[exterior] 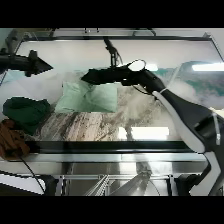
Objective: Fold the shirts.
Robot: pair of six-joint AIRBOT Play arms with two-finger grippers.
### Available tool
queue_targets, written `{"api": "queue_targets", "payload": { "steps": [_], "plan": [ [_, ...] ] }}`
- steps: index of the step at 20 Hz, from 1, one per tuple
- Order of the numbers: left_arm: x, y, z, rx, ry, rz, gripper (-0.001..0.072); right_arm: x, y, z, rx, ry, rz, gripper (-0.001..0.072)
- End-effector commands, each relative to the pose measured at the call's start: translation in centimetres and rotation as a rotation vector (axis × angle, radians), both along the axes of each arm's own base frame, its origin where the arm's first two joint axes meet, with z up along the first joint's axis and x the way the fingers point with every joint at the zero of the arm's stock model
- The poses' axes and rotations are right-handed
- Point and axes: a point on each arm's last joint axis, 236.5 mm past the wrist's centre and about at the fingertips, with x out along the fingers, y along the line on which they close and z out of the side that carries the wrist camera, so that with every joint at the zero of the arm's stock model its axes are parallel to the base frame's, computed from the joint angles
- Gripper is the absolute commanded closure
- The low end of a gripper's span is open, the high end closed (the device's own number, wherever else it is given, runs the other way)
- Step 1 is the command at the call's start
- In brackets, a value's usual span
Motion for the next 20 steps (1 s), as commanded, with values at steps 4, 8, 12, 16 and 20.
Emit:
{"api": "queue_targets", "payload": {
  "steps": [4, 8, 12, 16, 20],
  "plan": [
    [-1.8, 4.7, 0.6, -0.024, 0.03, 0.058, 0.0706, -1.4, 8.1, -4.1, 0.117, 0.003, 0.062, 0.0382],
    [-1.7, 2.5, 1.6, -0.076, 0.016, 0.017, 0.0706, -2.9, 4.8, -0.4, 0.203, 0.007, 0.225, 0.0592],
    [-3.4, -0.1, 1.8, -0.101, 0.057, -0.083, 0.0706, -1.6, -3.6, 0.1, 0.06, 0.124, 0.278, 0.0689],
    [-4.7, -1.4, 1.8, -0.11, 0.092, -0.149, 0.0706, 0.9, -15.2, -5.6, -0.446, 0.239, 0.098, 0.0691],
    [-5.4, -2.5, 1.8, -0.114, 0.108, -0.191, 0.0705, 2.8, -24.1, -12.5, -0.816, 0.38, -0.19, 0.0639]
  ]
}}
